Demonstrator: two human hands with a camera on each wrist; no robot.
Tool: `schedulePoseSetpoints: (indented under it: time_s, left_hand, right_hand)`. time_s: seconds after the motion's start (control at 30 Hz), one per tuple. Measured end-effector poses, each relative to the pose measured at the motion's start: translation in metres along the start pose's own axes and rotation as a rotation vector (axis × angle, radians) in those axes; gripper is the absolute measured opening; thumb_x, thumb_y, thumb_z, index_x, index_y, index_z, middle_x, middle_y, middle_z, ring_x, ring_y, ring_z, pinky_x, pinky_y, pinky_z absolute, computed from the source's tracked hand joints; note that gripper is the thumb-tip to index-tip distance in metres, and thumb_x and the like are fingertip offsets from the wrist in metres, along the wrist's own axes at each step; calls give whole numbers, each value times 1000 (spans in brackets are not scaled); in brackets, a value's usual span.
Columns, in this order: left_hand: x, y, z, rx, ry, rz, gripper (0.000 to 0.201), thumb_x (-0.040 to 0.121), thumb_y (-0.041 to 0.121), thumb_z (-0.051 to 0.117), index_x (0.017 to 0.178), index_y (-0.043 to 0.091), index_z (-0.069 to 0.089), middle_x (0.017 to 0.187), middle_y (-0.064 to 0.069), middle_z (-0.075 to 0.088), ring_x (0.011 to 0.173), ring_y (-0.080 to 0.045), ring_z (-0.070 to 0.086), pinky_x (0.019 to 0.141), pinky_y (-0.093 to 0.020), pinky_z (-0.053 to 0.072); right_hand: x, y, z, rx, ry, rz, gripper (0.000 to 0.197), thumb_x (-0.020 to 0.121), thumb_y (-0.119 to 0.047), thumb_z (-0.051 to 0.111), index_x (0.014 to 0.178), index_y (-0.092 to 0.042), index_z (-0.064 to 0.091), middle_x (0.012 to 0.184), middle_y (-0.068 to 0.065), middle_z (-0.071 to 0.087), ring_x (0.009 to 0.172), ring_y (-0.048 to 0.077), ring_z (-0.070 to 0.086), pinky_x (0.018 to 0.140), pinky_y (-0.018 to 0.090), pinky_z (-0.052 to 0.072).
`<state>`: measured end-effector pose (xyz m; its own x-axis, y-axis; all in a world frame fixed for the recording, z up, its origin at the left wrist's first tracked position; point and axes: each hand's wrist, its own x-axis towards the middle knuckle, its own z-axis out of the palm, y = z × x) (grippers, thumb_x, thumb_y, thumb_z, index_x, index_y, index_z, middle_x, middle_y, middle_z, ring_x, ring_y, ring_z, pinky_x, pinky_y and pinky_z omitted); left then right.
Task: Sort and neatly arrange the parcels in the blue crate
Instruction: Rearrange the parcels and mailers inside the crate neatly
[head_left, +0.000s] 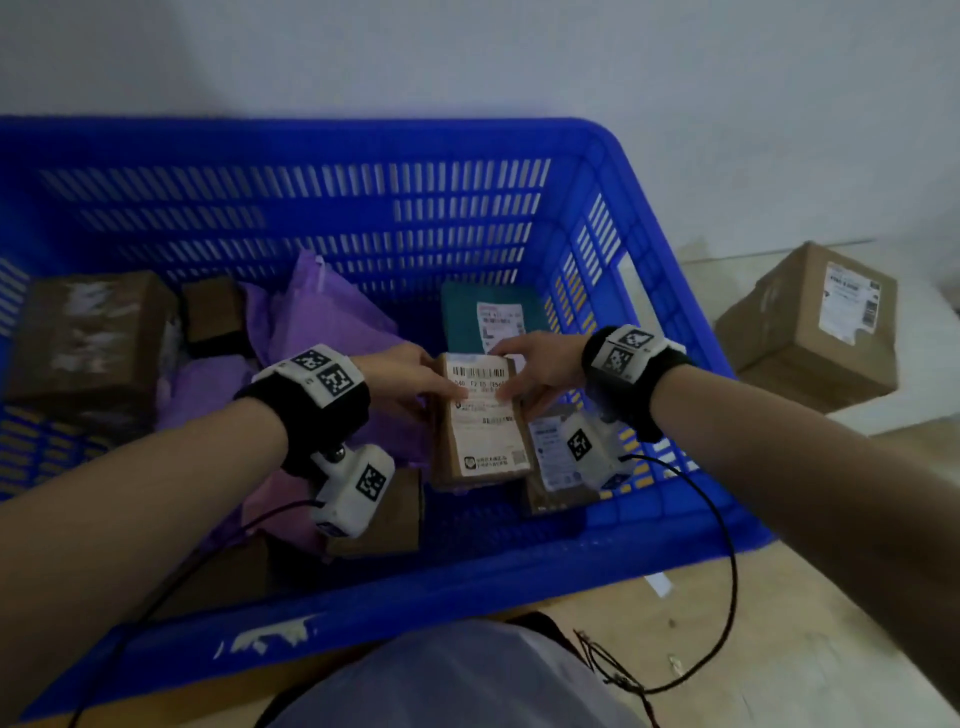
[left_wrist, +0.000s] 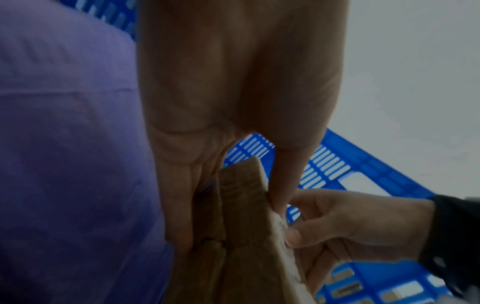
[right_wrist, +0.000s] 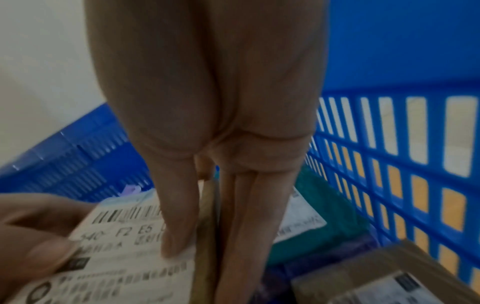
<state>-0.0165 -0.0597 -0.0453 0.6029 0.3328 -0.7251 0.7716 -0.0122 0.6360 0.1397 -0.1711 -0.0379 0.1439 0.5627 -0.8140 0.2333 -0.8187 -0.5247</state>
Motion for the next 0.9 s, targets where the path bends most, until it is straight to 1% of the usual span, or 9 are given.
schedulePoseSetpoints:
  time_s: [0.13,0.2,0.33,0.43,0.53,0.67,0.73,0.8,0.9]
  left_hand:
    - [11,-10,11,173,-60,2,30,87,22,65,110,4,61,105,-6,62,96,-21,59,82,-30,49]
    - [14,-13,12,290,-84,24,36,89,26,63,117,5,61,110,-5,60,102,-19,56,86,-27,44]
    - [24,-22,18,406,-128,42,43,89,30,61,124,5,59,123,-7,61,113,-22,57,98,-29,43]
    - [33,-29,27,448,-176,78,41,90,28,61,125,6,58,126,-9,62,116,-25,58,101,-32,43]
    - [39,-36,34,507,-192,104,41,90,23,62,122,0,58,124,-16,62,114,-28,58,91,-30,44]
    - [44,-39,33,539,-226,136,39,89,24,62,119,-1,59,121,-17,63,97,-18,55,82,-24,38]
    - [44,-38,32,572,-238,148,39,89,26,61,119,0,58,121,-15,64,99,-21,57,83,-24,39]
    - [45,-39,32,609,-275,155,41,89,26,62,122,1,57,124,-13,62,111,-26,58,89,-27,41]
    - [45,-39,37,727,-331,187,45,88,31,63,122,2,59,125,-13,63,112,-25,58,94,-29,44]
  right_hand:
    - [13,9,9,-62,-50,68,58,85,-2,66,136,-18,41,99,13,66,86,32,68,72,41,60]
    - [18,14,12,-50,-58,99,61,85,1,65,138,-17,39,97,13,64,87,35,66,68,41,60]
    - [20,20,12,-102,-72,122,56,85,1,65,134,-14,43,104,20,63,92,38,64,67,44,57]
    - [22,27,15,-132,-60,128,52,84,2,65,131,-9,47,107,20,63,76,33,65,63,40,58]
    - [27,32,21,-198,-48,115,48,83,0,68,127,-9,51,121,18,59,70,23,65,60,35,60]
    - [29,29,20,-273,-58,98,48,83,-3,69,126,-9,51,126,18,57,82,29,66,63,38,59]
    - [30,28,19,-298,-76,99,47,83,-2,68,126,-7,51,124,21,58,78,29,66,62,37,59]
    - [30,27,19,-315,-105,119,43,85,0,65,125,-6,51,116,23,62,68,24,65,57,33,59]
    - [29,27,22,-362,-109,138,40,87,-1,63,126,-5,53,80,12,65,57,15,64,50,27,57]
